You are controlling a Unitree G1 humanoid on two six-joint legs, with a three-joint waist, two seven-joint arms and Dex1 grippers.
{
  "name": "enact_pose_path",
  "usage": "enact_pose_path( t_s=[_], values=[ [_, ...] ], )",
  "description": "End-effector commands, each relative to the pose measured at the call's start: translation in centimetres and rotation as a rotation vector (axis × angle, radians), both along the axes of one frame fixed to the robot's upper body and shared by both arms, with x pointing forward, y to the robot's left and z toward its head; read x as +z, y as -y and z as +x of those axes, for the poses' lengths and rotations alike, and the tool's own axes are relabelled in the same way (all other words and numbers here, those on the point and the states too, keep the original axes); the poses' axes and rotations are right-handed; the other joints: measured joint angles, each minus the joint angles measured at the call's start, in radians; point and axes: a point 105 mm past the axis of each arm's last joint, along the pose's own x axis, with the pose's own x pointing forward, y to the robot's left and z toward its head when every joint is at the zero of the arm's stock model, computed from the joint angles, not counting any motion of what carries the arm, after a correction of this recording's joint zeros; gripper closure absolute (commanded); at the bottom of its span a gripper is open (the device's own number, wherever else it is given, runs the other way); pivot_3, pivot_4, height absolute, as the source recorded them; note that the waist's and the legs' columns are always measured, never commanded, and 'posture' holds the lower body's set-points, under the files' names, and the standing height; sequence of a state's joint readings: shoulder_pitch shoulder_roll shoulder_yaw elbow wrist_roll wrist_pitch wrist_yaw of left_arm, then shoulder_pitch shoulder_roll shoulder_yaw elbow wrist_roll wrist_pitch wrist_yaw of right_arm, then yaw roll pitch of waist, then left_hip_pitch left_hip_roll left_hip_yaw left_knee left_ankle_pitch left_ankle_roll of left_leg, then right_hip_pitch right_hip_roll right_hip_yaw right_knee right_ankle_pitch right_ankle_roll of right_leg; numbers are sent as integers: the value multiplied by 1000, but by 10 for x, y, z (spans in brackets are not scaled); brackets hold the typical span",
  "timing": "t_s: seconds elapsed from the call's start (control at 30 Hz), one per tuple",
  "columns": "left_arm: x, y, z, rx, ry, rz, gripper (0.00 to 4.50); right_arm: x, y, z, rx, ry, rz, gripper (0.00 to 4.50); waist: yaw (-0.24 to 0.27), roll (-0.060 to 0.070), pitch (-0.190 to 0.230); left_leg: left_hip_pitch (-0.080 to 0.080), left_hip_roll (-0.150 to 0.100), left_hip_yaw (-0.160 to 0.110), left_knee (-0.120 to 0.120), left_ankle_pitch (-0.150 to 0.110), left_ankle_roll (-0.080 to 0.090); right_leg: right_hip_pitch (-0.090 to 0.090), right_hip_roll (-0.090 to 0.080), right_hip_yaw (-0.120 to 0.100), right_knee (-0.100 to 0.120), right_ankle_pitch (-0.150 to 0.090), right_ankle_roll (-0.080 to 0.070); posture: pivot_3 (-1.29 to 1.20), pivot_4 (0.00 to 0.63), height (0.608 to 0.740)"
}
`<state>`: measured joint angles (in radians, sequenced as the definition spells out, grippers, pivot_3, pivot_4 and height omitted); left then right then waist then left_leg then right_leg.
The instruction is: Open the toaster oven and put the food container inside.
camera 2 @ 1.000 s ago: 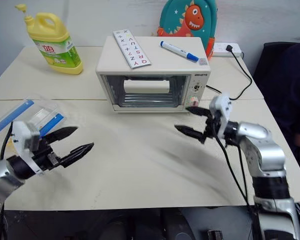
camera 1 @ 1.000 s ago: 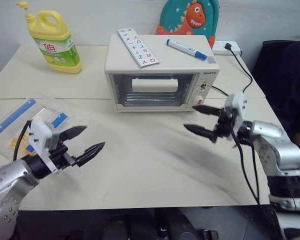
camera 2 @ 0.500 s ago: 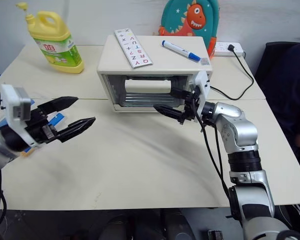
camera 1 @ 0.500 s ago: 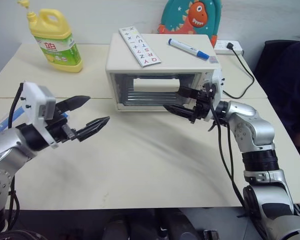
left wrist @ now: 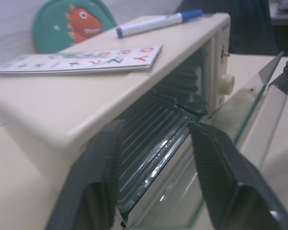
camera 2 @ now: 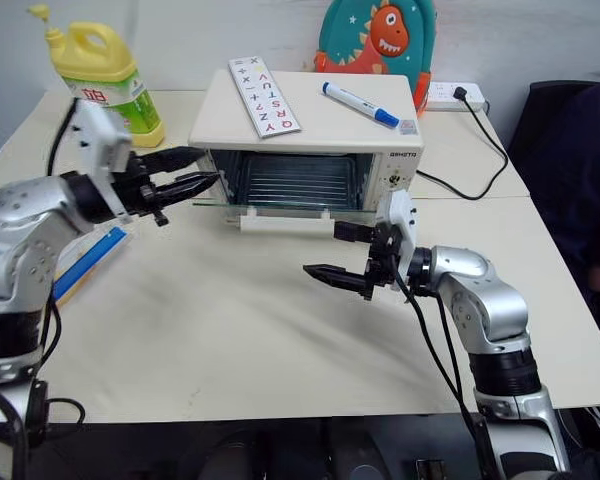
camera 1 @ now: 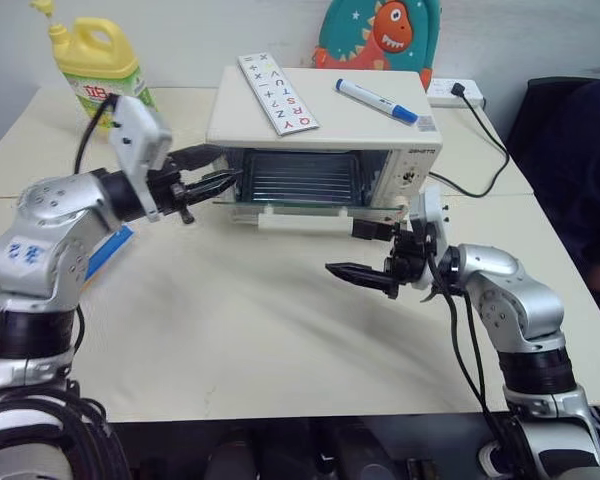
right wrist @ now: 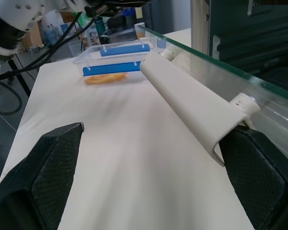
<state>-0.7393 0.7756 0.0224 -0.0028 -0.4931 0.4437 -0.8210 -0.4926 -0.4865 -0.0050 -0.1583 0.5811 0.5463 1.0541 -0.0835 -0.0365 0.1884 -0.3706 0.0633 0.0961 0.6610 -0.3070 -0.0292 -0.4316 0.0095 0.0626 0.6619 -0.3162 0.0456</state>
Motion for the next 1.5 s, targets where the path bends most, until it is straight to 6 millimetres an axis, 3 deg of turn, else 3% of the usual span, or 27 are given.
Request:
enact_pose_path(
  t_s=[0.03,0.1,0.13,0.23,0.4,0.5,0.67,0.93,1.17,1.4,1.5],
  values=[
    [-4,8,4,-75,17,99,3696,11,-8,-12,45,52,25,0,-1,0,0,0,0,0,0,0,0,0,0,0,0,0,0,0,150,740],
    [-11,11,8,-101,17,154,4336,10,-8,-14,35,53,29,0,-1,0,0,0,0,1,0,0,0,-1,0,1,1,0,0,0,150,740],
    [-16,12,8,-118,20,199,4451,10,-7,-15,26,54,30,0,0,0,0,0,0,0,0,0,-1,-1,0,1,1,0,0,0,150,740],
    [-29,13,5,-165,4,275,4451,6,-1,-17,-17,58,16,0,0,0,0,0,0,0,0,0,-1,-1,0,1,1,0,0,0,150,740],
    [-37,7,2,-170,-7,312,4451,1,29,-29,-112,51,-42,0,11,0,0,-1,0,0,2,0,0,-1,0,0,1,0,0,0,150,740],
    [-45,-3,-10,-156,-23,323,4451,-2,55,-44,-160,45,-133,0,15,0,0,0,0,0,2,-2,3,1,-1,1,1,0,1,0,150,740],
    [-67,-19,-31,-99,-69,351,4451,5,68,-67,-94,26,-218,0,13,1,0,1,0,0,2,-3,5,1,-1,1,2,0,1,0,150,740],
    [-102,-34,-46,66,-114,376,4451,49,42,-59,50,90,-87,0,10,0,0,1,0,-3,2,-3,6,3,-1,0,1,1,1,0,150,740],
    [-110,-59,-61,307,-151,251,4451,58,21,-47,201,105,-95,0,12,0,0,0,1,-2,2,-4,9,2,-2,0,-1,0,1,0,150,740],
    [-116,-104,-113,625,-207,96,4451,65,7,-32,293,122,-79,0,3,0,0,0,1,-3,2,-5,9,3,-3,-1,-2,0,1,0,150,740],
    [-98,-129,-152,826,-203,-201,4451,68,0,-25,341,129,-72,0,2,-1,0,0,1,-4,2,-5,10,3,-4,-2,-2,0,1,0,150,740]
  ],
)
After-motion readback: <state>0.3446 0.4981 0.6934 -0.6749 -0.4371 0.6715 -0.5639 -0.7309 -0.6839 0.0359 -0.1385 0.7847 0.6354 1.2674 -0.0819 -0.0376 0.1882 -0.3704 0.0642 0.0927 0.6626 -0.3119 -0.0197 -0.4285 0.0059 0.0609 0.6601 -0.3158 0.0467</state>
